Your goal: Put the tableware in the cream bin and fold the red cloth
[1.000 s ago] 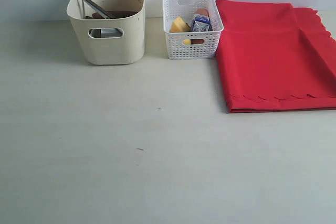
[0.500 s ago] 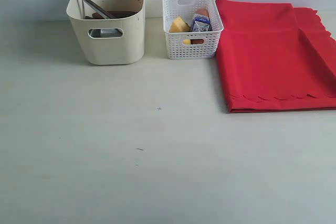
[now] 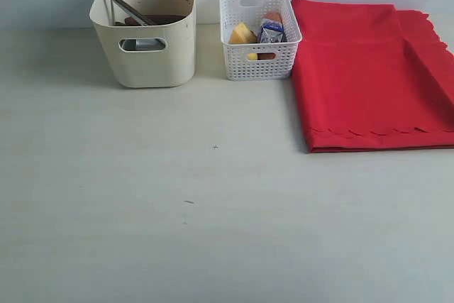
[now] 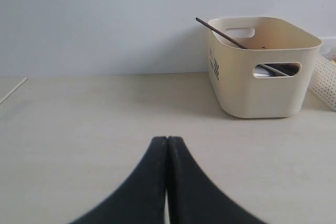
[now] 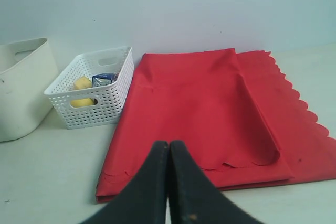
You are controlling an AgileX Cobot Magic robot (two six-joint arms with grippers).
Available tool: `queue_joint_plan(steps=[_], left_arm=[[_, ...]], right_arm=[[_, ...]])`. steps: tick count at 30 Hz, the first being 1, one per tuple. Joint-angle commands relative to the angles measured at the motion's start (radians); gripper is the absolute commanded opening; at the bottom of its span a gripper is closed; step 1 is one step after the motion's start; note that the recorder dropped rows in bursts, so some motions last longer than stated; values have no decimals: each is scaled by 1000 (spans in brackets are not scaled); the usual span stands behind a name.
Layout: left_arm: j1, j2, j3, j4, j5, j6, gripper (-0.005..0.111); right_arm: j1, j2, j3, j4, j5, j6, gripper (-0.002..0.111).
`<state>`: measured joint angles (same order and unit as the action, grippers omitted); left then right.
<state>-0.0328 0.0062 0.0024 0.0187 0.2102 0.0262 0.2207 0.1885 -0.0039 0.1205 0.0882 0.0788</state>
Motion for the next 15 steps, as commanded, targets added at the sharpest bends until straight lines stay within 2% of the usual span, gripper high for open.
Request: queue_joint_plan(steps=[1, 12, 15], left_arm=[[2, -6, -2, 3, -1, -5, 0], [2, -6, -2, 3, -1, -5, 0], [2, -6, -2, 3, -1, -5, 0]], right_arm=[[1, -5, 4, 13, -9, -7, 0], [-1, -15, 4, 22, -7, -1, 0], [-40, -67, 4, -1, 2, -12, 0]])
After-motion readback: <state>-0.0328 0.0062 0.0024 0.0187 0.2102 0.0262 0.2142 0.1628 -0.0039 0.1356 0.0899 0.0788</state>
